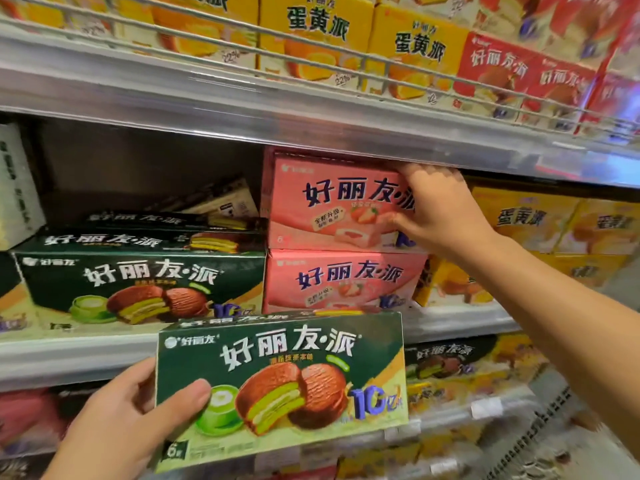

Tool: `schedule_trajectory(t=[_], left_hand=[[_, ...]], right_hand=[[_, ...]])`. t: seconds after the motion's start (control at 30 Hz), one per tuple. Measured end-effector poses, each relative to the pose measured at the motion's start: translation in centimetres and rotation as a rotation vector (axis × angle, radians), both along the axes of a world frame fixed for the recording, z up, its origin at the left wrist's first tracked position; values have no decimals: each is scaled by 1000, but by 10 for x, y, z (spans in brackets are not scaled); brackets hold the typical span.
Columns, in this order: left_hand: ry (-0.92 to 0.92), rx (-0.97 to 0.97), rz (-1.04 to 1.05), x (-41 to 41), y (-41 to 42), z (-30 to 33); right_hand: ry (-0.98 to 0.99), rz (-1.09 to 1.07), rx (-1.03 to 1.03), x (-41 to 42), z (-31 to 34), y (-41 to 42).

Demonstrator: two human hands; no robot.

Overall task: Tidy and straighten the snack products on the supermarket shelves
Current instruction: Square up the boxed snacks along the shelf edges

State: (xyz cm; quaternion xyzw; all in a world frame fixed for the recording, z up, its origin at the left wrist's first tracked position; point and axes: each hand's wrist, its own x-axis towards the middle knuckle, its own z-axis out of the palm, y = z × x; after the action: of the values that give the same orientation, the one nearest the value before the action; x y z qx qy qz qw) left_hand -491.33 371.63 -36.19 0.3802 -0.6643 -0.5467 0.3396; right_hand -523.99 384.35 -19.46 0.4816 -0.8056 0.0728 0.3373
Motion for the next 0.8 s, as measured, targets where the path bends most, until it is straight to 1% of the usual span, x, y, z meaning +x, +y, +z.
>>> schedule_trajectory(t=[0.1, 0.2, 0.4, 0.67, 0.73, 0.8], left_hand=[[-7, -6, 36, -4, 3, -8], [-1, -10, 23, -7, 9, -8], [65, 0, 13, -8, 18, -5], [100, 9, 0, -3, 11, -11], [122, 11, 12, -1, 9, -10], [144, 9, 11, 3, 8, -6]], right_hand=[[-39, 25, -7, -8, 0, 3], [-59, 40, -5, -12, 0, 3], [-71, 61, -13, -13, -1, 3], [-86, 52, 47, -6, 2, 7], [-75, 116, 30, 7, -5, 15], [-84, 289, -36, 31, -22, 25]])
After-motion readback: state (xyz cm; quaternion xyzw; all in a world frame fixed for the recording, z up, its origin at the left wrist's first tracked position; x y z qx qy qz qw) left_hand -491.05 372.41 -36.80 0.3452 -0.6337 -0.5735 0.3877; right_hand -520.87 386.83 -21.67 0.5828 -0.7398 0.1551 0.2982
